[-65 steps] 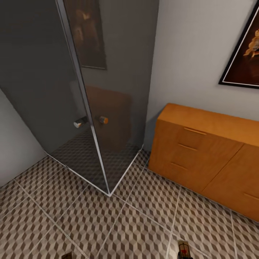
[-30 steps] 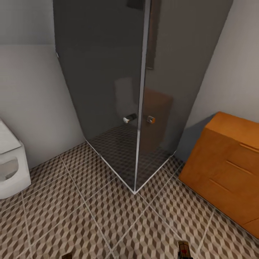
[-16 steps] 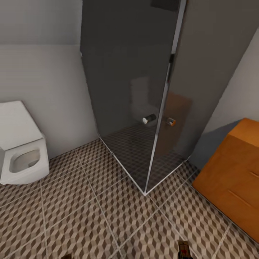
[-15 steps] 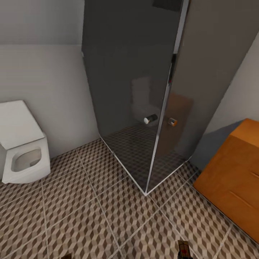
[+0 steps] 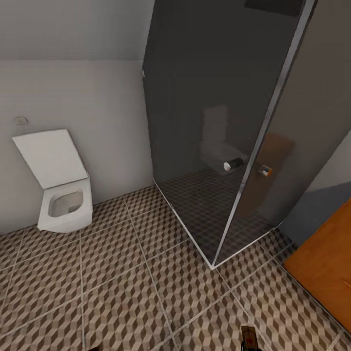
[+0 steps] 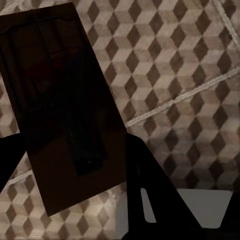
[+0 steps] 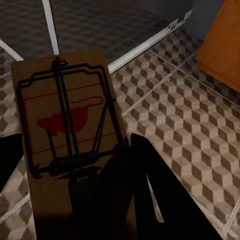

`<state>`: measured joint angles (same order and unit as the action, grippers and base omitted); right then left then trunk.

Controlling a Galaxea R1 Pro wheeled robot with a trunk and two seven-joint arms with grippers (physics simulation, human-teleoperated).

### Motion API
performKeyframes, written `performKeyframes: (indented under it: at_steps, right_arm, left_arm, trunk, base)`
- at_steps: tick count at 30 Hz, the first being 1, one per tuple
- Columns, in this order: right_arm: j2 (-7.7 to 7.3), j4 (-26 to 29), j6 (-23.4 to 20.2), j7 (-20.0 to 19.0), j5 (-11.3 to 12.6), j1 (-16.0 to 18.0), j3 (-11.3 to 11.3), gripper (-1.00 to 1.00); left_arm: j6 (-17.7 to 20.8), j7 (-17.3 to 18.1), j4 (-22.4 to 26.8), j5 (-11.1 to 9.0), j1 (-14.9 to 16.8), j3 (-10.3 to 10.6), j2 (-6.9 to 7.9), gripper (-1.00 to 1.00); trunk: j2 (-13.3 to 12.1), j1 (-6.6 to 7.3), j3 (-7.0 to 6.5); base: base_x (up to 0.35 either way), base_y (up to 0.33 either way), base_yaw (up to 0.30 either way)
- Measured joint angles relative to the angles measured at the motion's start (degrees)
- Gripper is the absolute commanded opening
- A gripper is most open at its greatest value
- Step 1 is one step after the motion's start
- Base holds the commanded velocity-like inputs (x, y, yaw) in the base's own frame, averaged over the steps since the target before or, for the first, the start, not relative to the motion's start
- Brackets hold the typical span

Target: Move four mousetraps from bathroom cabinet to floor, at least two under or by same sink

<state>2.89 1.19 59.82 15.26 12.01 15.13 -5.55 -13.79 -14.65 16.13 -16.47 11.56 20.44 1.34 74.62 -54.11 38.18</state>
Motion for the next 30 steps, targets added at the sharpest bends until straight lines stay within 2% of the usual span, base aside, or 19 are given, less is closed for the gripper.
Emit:
performKeyframes:
  at_steps: [30]
  right_arm:
    - [0.00, 0.03, 0.00, 0.00, -0.01, -0.01, -0.04, -1.00]
  left_arm:
    - [0.00, 0.00, -0.21, 0.02, 0.00, 0.00, -0.23, -1.00]
  trunk:
    - [0.00, 0.00, 0.00]
  base:
    - [0.000, 0.000, 0.288]
